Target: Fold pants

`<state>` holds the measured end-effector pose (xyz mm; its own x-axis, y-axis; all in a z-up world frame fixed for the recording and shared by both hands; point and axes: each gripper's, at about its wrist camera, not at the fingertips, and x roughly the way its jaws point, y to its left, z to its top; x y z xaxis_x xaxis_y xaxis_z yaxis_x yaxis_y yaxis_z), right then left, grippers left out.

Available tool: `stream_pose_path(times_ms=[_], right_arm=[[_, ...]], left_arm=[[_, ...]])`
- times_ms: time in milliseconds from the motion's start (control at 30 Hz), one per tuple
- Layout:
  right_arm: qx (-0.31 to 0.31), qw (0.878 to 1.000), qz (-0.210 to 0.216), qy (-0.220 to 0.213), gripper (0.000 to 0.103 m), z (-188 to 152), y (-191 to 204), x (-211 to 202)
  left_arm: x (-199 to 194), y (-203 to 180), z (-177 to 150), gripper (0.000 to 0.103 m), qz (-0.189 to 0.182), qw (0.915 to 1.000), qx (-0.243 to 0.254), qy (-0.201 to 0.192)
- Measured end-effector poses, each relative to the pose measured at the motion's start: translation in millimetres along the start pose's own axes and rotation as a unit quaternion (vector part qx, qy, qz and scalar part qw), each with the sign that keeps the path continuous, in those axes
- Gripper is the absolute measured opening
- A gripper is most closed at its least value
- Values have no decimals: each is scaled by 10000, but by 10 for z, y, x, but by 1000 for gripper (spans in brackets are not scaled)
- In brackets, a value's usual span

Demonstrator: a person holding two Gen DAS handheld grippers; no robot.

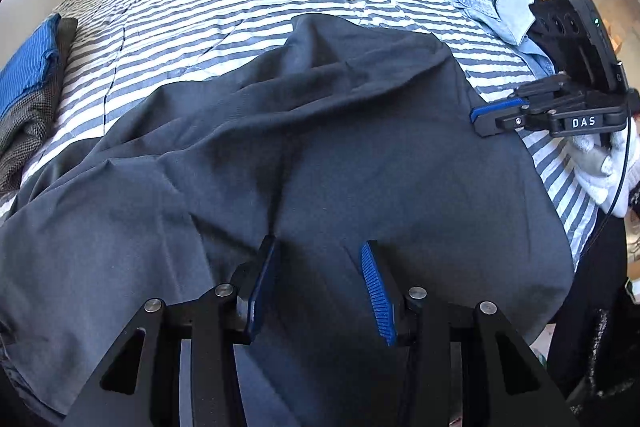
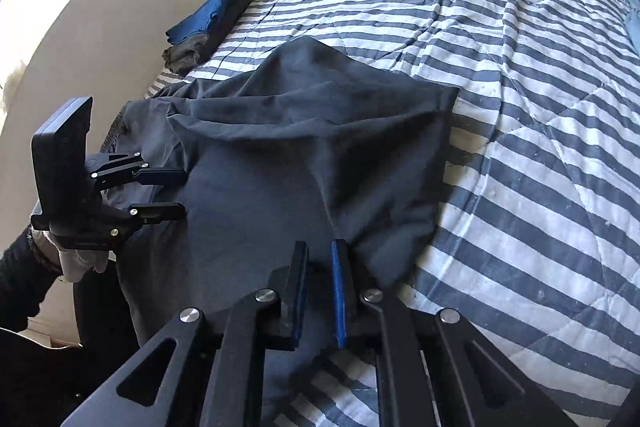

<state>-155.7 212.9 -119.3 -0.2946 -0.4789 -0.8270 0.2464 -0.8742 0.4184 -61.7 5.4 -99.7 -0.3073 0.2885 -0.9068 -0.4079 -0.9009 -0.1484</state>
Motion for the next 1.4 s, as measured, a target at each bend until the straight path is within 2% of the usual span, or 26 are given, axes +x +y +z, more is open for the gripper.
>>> stream_pose_path(times_ms=[133,267,333,367,400,433,500,600,700,767,800,833,867,900,967,1067,1133,1233,1267,1367,1400], right_arm=[[-175,9998,-98,-50,10,42,68,-90],[-444,9969,-324,-571,13,212,150,-242],[-781,9931,-483,-729,25,343,195,-248],[-1061,9894,-615,-774,39,417,221,-236],[-1363,9847,-771,-759,54,478,240,-209],[-1649,9797,-923,-666,59,527,254,-166],[-2116,9715,-982,-434,60,621,295,-64],[-2601,9637,-605,-25,60,702,397,95],[-2996,9512,-692,260,60,694,475,279],[-2985,9514,-615,437,56,704,452,335],[-2959,9521,-608,475,42,703,431,336],[-2934,9524,-639,528,33,707,411,333],[-2903,9529,-682,546,17,715,386,321],[-2838,9551,-662,532,10,745,374,316],[-2645,9614,-589,475,5,797,330,258],[-2413,9678,-661,282,3,885,239,207],[-2277,9698,-802,348,4,900,170,244],[-2001,9695,-1406,139,13,906,84,164],[-1710,9743,-1465,-17,19,891,16,37],[-707,9909,-1096,-345,31,688,-190,-342],[-427,9934,-1000,-367,31,572,-233,-428]], left_arm=[[-3,2,-3,52,-15,10000,19,-27],[-31,63,45,52,37,9999,-106,-68],[-43,100,87,52,29,9998,-169,-55],[-76,110,97,52,75,9998,-178,-71],[-114,130,122,52,146,9997,-178,-108],[-205,174,108,52,213,9994,-195,-184],[-359,304,107,52,380,9982,-324,-335],[-549,634,61,52,747,9939,-696,-424],[-646,1050,-1,52,1171,9862,-1114,-364],[-647,1288,-35,52,1412,9811,-1291,-304],[-628,1360,-34,52,1462,9795,-1353,-290],[-628,1436,-65,52,1475,9789,-1383,-284],[-616,1481,-70,52,1515,9781,-1398,-294],[-599,1516,-71,52,1531,9772,-1438,-314],[-573,1548,-65,52,1528,9766,-1466,-374],[-509,1536,-15,52,1617,9759,-1402,-437],[-436,1510,24,52,1694,9759,-1317,-402],[-457,1499,37,52,1739,9752,-1306,-403],[-514,1476,33,52,1728,9747,-1344,-458],[-728,1315,-10,52,1629,9760,-1296,-637],[-782,1240,-24,52,1544,9777,-1259,-664]])
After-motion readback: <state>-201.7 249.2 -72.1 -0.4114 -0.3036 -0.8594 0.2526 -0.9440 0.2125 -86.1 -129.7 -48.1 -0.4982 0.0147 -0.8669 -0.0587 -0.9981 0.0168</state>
